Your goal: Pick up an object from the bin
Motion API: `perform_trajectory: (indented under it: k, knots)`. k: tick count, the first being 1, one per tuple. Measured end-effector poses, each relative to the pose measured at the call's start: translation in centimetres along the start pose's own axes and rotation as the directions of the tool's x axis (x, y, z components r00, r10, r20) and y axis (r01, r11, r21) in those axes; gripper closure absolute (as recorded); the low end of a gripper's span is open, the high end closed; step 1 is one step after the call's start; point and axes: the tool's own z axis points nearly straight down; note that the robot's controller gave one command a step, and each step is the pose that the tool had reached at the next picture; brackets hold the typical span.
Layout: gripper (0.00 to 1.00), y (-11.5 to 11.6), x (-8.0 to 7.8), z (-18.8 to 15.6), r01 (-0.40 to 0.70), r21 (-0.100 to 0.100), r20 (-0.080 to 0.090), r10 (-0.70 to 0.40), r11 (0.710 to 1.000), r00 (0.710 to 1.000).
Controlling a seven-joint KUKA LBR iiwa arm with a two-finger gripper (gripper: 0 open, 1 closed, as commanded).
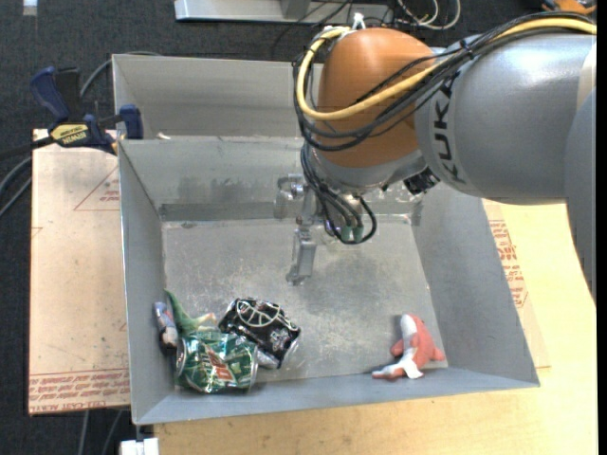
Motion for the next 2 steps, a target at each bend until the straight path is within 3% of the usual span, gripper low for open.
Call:
perform_trajectory:
  k: [1,2]
  knots:
    - [0.0,0.0,0.0,0.0,0.0,0.0,0.0,0.0,1.0,1.0]
    - [0.0,-1.3,2.9,8.9,0.124,0.0,0.003,-0.124,0.992,0.992]
